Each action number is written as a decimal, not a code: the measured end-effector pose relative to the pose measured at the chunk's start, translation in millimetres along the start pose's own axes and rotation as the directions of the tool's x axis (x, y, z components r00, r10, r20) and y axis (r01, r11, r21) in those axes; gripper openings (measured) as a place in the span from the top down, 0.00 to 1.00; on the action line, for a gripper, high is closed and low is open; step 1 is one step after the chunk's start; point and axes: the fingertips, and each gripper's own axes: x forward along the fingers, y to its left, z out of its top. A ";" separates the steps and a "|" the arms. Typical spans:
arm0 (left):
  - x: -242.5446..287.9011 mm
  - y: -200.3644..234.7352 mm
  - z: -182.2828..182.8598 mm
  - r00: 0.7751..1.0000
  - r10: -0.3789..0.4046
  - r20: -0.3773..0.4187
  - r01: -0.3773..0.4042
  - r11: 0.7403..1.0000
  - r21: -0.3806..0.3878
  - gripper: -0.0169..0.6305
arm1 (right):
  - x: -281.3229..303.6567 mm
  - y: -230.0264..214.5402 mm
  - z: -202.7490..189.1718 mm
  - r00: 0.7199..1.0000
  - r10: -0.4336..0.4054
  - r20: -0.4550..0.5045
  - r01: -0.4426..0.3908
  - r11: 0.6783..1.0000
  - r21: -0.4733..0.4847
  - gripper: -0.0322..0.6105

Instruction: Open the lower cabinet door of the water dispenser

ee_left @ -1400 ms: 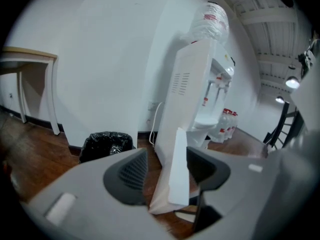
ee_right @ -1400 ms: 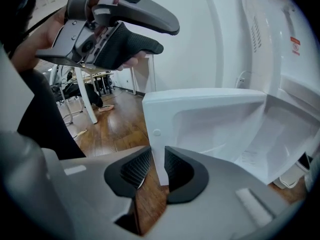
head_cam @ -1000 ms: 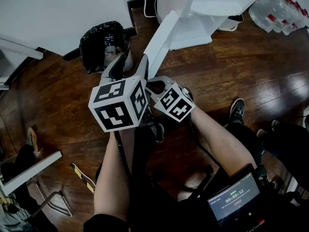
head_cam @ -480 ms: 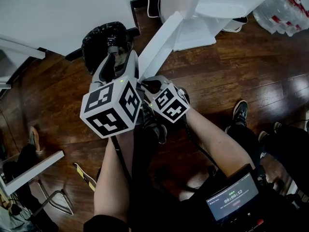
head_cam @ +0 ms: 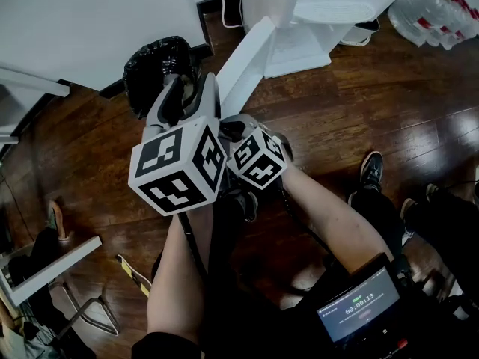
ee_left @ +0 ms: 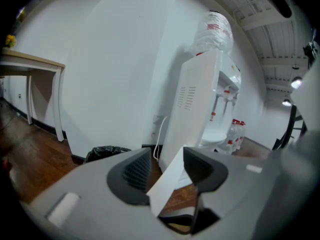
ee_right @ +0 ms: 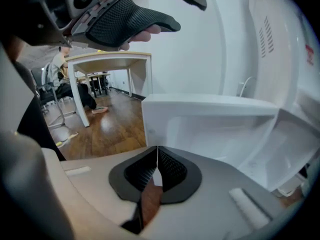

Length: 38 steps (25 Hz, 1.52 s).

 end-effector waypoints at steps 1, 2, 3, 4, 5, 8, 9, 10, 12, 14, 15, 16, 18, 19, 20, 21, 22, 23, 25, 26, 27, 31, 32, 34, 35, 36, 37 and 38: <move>-0.1 -4.7 1.5 1.000 -0.007 0.007 0.007 1.000 -0.003 0.64 | -8.7 -9.0 -2.3 0.999 -0.037 -0.003 0.037 0.999 -0.010 0.94; 0.1 -10.8 3.3 1.000 -0.015 0.015 0.015 1.000 -0.006 0.64 | -19.5 -20.4 -4.9 0.997 -0.071 0.001 0.071 0.997 0.000 0.94; 0.5 -18.6 5.2 0.999 -0.025 0.024 0.025 1.000 -0.008 0.65 | -32.7 -33.4 -7.5 0.995 -0.101 0.011 0.100 0.994 0.032 0.94; 1.1 -28.2 6.7 0.999 -0.039 0.032 0.039 0.999 -0.007 0.65 | -48.6 -47.6 -9.7 0.992 -0.127 0.027 0.124 0.989 0.079 0.94; 2.1 -39.1 7.4 0.998 -0.055 0.036 0.055 0.998 -0.004 0.66 | -67.3 -62.3 -11.0 0.988 -0.151 0.046 0.143 0.981 0.130 0.94; 6.0 -75.7 5.0 0.993 -0.116 0.030 0.116 0.993 0.009 0.66 | -135.2 -103.5 -9.8 0.967 -0.211 0.140 0.167 0.947 0.276 0.94; 7.7 -87.7 3.6 0.990 -0.136 0.026 0.135 0.991 0.017 0.66 | -159.0 -115.7 -7.8 0.955 -0.237 0.179 0.170 0.931 0.323 0.94; 9.6 -99.4 2.4 0.988 -0.154 0.024 0.154 0.988 0.029 0.66 | -181.8 -127.0 -5.4 0.939 -0.269 0.215 0.178 0.914 0.364 0.94; 14.0 -123.3 -0.2 0.981 -0.193 0.019 0.191 0.980 0.061 0.68 | -220.4 -147.3 -2.9 0.903 -0.342 0.261 0.215 0.884 0.414 0.94; 19.1 -149.3 -3.2 0.971 -0.238 0.011 0.236 0.967 0.091 0.74 | -248.5 -164.8 -4.1 0.871 -0.406 0.276 0.269 0.864 0.425 0.94; 20.9 -162.9 -4.8 0.965 -0.263 0.006 0.262 0.960 0.102 0.77 | -260.0 -171.7 -4.4 0.859 -0.430 0.279 0.291 0.857 0.424 0.94; 21.9 -176.6 -6.2 0.958 -0.288 0.002 0.286 0.952 0.111 0.79 | -270.8 -177.0 -3.4 0.848 -0.446 0.286 0.306 0.853 0.423 0.94; 22.2 -203.0 -7.4 0.944 -0.331 -0.007 0.329 0.936 0.128 0.82 | -292.6 -184.6 3.1 0.826 -0.467 0.317 0.318 0.849 0.423 0.94; 22.1 -215.3 -8.1 0.937 -0.350 -0.015 0.349 0.928 0.134 0.82 | -303.7 -187.8 7.0 0.811 -0.478 0.336 0.324 0.847 0.422 0.94; 22.1 -226.7 -9.8 0.930 -0.368 -0.026 0.368 0.920 0.134 0.84 | -314.5 -190.9 10.0 0.796 -0.492 0.354 0.333 0.843 0.422 0.94; 22.4 -236.9 -12.8 0.922 -0.385 -0.038 0.386 0.913 0.128 0.86 | -324.4 -194.1 11.7 0.780 -0.506 0.368 0.345 0.839 0.421 0.94; 23.4 -245.7 -17.2 0.915 -0.399 -0.050 0.403 0.908 0.119 0.87 | -332.9 -197.7 12.3 0.766 -0.520 0.379 0.356 0.833 0.422 0.94; 25.6 -252.9 -22.5 0.910 -0.410 -0.060 0.414 0.903 0.113 0.88 | -339.9 -201.5 12.1 0.755 -0.530 0.386 0.363 0.828 0.427 0.94; 33.4 -262.8 -32.5 0.908 -0.411 -0.076 0.418 0.900 0.122 0.89 | -349.7 -209.9 11.2 0.741 -0.544 0.393 0.364 0.818 0.446 0.94; 37.8 -266.2 -36.3 0.911 -0.404 -0.082 0.412 0.901 0.137 0.89 | -353.3 -213.6 9.9 0.738 -0.550 0.391 0.362 0.812 0.459 0.94; 41.3 -269.1 -39.5 0.914 -0.396 -0.087 0.405 0.902 0.152 0.89 | -356.4 -216.4 8.2 0.738 -0.555 0.385 0.360 0.805 0.471 0.94; 43.3 -282.4 -44.3 0.909 -0.406 -0.097 0.417 0.894 0.164 0.89 | -371.5 -223.1 5.9 0.734 -0.567 0.373 0.359 0.791 0.495 0.94; 42.1 -286.6 -44.2 0.904 -0.418 -0.093 0.428 0.889 0.165 0.89 | -375.7 -223.8 6.1 0.731 -0.568 0.377 0.362 0.792 0.492 0.94; 40.3 -295.4 -43.4 0.894 -0.441 -0.082 0.449 0.880 0.158 0.89 | -381.3 -223.5 3.7 0.729 -0.568 0.381 0.369 0.796 0.479 0.94; 39.8 -300.4 -42.8 0.888 -0.454 -0.076 0.461 0.875 0.146 0.89 | -382.7 -222.7 1.1 0.731 -0.567 0.379 0.373 0.798 0.475 0.94; 39.1 -305.7 -41.8 0.881 -0.469 -0.068 0.474 0.871 0.132 0.89 | -383.3 -221.6 -1.9 0.733 -0.566 0.376 0.375 0.798 0.471 0.94; 38.1 -310.9 -40.5 0.873 -0.484 -0.060 0.487 0.865 0.121 0.89 | -383.4 -220.6 -5.1 0.736 -0.565 0.372 0.376 0.799 0.469 0.94; 36.9 -315.1 -39.1 0.867 -0.496 -0.053 0.498 0.859 0.117 0.89 | -382.8 -219.7 -8.2 0.740 -0.564 0.367 0.378 0.800 0.466 0.94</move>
